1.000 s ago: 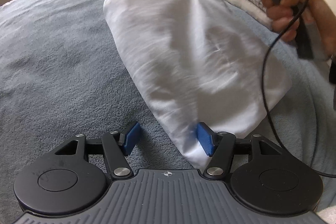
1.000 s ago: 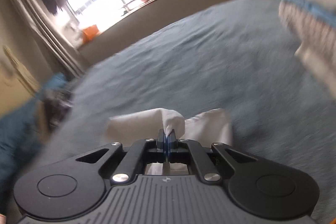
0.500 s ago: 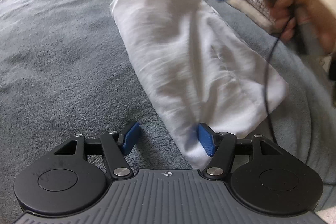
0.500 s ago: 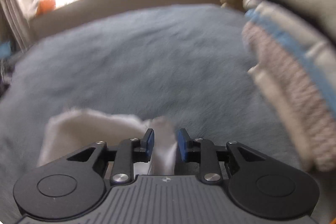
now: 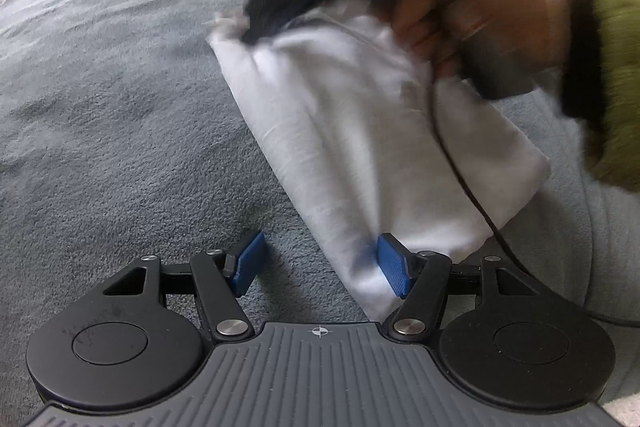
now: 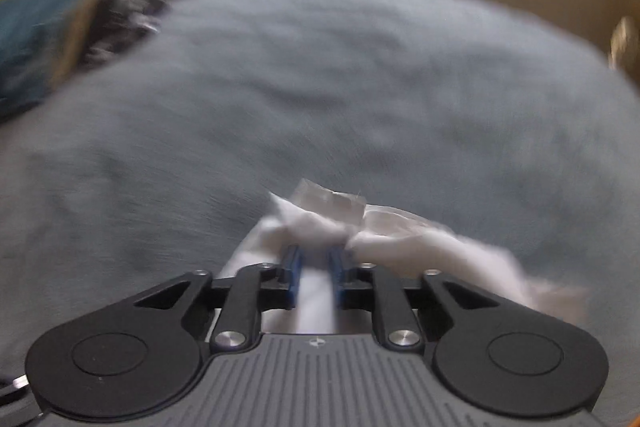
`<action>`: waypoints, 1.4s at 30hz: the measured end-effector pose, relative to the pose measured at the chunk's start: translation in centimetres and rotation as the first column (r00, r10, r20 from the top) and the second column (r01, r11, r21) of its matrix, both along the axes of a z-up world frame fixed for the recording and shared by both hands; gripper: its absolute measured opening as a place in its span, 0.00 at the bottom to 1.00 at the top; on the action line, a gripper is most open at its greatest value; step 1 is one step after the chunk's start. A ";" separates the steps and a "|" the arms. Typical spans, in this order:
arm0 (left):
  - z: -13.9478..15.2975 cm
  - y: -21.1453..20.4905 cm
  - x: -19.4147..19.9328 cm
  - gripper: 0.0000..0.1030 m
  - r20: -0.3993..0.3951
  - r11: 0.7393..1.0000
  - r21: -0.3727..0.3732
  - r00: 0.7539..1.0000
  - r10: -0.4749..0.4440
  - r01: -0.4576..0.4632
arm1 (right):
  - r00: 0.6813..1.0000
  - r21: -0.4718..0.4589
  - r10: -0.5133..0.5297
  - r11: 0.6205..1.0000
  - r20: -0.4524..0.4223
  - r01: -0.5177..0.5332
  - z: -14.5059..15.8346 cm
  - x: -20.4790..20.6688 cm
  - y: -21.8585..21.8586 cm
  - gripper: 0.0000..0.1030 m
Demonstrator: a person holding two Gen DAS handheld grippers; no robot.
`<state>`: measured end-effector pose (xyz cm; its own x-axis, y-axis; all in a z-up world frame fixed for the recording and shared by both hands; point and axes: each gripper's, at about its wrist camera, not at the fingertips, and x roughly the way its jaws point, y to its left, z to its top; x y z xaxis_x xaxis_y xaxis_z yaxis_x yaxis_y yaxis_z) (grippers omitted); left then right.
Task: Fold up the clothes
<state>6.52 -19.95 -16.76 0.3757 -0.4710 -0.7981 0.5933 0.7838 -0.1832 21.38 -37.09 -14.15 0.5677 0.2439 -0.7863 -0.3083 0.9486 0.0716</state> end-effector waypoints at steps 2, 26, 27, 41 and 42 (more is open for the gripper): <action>0.0 0.1 -0.1 0.60 0.003 1.000 -0.002 1.000 -0.001 0.001 | 1.000 0.056 -0.023 0.998 -0.002 0.023 -1.3 0.6 -0.8 0.09; 0.8 1.4 -0.6 0.60 -0.016 0.999 -0.027 0.999 0.044 -0.044 | 0.958 0.270 -0.268 0.919 -0.103 0.287 4.7 -5.1 -9.8 0.12; 1.0 1.6 -0.5 0.60 -0.011 0.998 -0.033 0.999 0.047 -0.047 | 0.961 0.284 -0.253 0.919 -0.111 0.275 5.5 -6.2 -10.4 0.12; 0.0 0.3 -1.3 0.61 0.057 0.998 0.054 0.998 -0.040 0.037 | 0.961 0.079 -0.205 0.972 -0.186 0.222 -0.3 -11.9 -10.7 0.10; 0.0 0.3 -1.3 0.61 0.058 0.998 0.057 0.997 -0.041 0.038 | 0.959 0.096 -0.218 0.966 -0.182 0.238 -0.1 -12.0 -11.0 0.10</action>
